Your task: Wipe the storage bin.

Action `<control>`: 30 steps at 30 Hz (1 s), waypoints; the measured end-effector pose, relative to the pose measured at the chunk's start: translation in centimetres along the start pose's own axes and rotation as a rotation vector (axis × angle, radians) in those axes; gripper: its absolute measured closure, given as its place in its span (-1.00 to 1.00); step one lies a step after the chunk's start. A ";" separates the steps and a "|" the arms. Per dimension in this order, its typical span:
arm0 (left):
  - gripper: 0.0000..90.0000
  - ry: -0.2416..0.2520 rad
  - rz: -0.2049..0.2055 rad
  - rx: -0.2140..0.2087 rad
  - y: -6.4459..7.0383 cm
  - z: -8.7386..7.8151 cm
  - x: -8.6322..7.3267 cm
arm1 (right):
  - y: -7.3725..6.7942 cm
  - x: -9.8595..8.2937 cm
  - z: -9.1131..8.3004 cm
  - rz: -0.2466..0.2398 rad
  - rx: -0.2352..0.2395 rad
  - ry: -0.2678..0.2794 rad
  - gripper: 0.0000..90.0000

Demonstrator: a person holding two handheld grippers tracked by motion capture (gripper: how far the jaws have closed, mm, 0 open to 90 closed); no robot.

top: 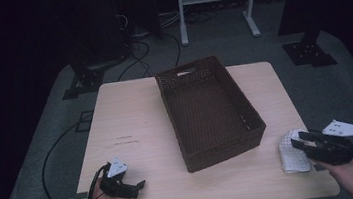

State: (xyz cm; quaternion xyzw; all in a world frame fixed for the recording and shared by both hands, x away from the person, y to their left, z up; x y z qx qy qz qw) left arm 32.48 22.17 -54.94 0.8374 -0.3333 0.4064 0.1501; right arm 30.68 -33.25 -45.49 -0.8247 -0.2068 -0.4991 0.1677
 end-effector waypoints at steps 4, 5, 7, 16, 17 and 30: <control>-1.00 0.000 0.000 0.000 0.0 0.0 0.0 | -0.2 0.7 2.3 0.007 -0.001 -0.013 0.71; -1.00 0.000 0.000 0.000 0.0 0.0 0.0 | -0.2 1.1 3.7 0.013 0.004 -0.023 0.91; -1.00 0.001 0.001 -0.001 0.0 0.0 0.0 | -0.3 1.4 4.7 0.016 0.009 -0.031 0.99; -1.00 0.002 0.000 0.000 0.0 0.0 0.0 | -1.8 2.3 8.3 -0.013 0.046 -0.062 0.99; -1.00 0.002 -0.001 0.000 0.0 0.0 0.0 | -2.1 2.2 8.5 -0.023 0.047 -0.065 0.99; -1.00 0.002 0.004 -0.010 -0.1 0.2 0.1 | -5.7 1.9 8.6 -0.076 0.124 -0.067 0.99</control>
Point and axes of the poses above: each handheld gripper's, and its own axes: z roughly forward along the jaws, x roughly out of its top, y roughly to its right, the point moved 7 cm from there along z, roughly forward along the jaws, and after that the axes turned 6 degrees about y, right-handed, at the moved point
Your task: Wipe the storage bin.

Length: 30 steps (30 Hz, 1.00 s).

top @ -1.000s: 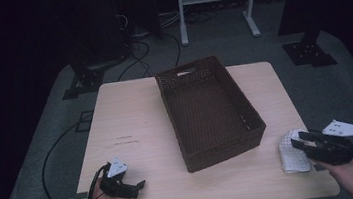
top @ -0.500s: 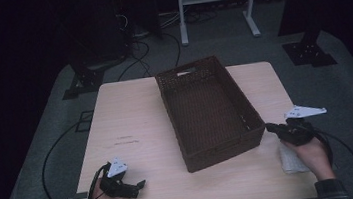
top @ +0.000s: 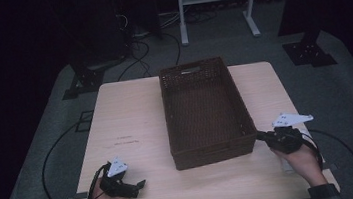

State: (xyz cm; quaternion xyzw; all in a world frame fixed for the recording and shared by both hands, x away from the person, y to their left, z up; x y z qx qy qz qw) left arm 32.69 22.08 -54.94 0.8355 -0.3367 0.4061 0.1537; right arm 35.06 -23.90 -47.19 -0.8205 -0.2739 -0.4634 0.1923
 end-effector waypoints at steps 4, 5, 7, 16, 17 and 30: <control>-1.00 0.001 0.003 -0.005 0.0 0.1 0.1 | -1.6 0.1 0.5 -0.027 0.033 -0.001 0.99; -1.00 0.001 0.003 -0.005 0.0 0.1 0.1 | -1.6 0.1 0.5 -0.027 0.033 -0.001 0.99; -1.00 0.002 0.004 -0.007 0.0 0.1 0.1 | -2.1 0.1 0.6 -0.034 0.037 0.003 0.97; -1.00 0.002 0.004 -0.006 0.0 0.1 0.1 | -1.2 -1.6 -0.6 -0.016 -0.004 0.006 0.33; -1.00 0.002 0.003 -0.006 0.0 0.1 0.1 | -1.2 -2.0 -0.7 -0.019 -0.003 -0.001 0.22; -1.00 0.001 0.002 -0.004 0.0 0.1 0.1 | -3.1 -6.5 1.2 0.006 0.016 -0.103 -0.62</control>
Point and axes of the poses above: each handheld gripper's, and its own axes: z roughly forward along the jaws, x roughly out of its top, y roughly to its right, the point moved 7 cm from there along z, roughly forward along the jaws, and after that the axes turned 6 degrees about y, right-handed, at the moved point
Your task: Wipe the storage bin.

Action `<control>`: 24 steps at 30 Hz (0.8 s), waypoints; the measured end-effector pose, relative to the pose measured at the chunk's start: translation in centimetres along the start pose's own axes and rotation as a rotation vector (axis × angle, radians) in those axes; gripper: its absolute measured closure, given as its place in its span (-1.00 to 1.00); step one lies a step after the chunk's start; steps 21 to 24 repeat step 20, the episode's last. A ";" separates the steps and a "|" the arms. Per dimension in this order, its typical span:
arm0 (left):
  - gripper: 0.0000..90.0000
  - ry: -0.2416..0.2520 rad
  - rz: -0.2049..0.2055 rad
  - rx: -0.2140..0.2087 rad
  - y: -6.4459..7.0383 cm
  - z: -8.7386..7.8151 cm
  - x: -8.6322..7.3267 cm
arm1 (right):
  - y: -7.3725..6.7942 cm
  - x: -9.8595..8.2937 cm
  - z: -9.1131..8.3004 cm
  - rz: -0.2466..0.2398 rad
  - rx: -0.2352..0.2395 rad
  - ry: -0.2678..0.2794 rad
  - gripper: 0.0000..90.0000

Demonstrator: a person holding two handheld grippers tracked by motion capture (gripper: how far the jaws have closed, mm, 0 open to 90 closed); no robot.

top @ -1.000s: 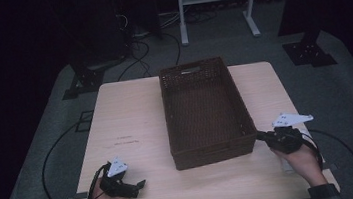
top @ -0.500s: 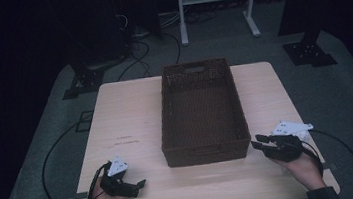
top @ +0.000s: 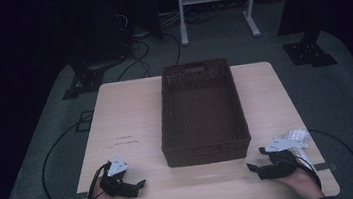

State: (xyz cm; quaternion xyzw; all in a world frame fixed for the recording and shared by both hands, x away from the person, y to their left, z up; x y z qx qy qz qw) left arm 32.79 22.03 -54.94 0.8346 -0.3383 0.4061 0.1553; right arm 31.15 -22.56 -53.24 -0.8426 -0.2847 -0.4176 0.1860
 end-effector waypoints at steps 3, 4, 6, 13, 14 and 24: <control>-1.00 0.000 0.000 0.000 0.0 0.0 0.0 | 0.2 -0.2 0.4 0.003 -0.016 -0.007 -0.70; -1.00 0.000 0.000 0.000 0.0 0.0 0.0 | 0.2 -0.5 0.8 0.007 -0.027 -0.012 -0.76; -1.00 0.000 0.000 0.000 0.0 0.0 0.0 | 0.1 -0.8 1.2 0.006 -0.027 -0.019 -0.83; -1.00 0.000 0.001 0.001 0.0 0.0 0.0 | 0.1 -1.3 1.9 -0.028 -0.057 -0.044 -0.97; -1.00 0.000 0.001 0.001 0.0 0.0 0.0 | 0.1 -1.3 1.9 -0.032 -0.060 -0.045 -0.97; -1.00 0.000 0.001 0.002 0.0 0.0 0.0 | 0.0 -1.3 1.9 -0.038 -0.060 -0.048 -0.97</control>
Point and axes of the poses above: each handheld gripper's, and its own axes: z roughly forward along the jaws, x roughly out of its top, y roughly to its right, the point moved 7 cm from there along z, roughly forward along the jaws, and after that the axes turned 6 degrees about y, right-handed, at the moved point
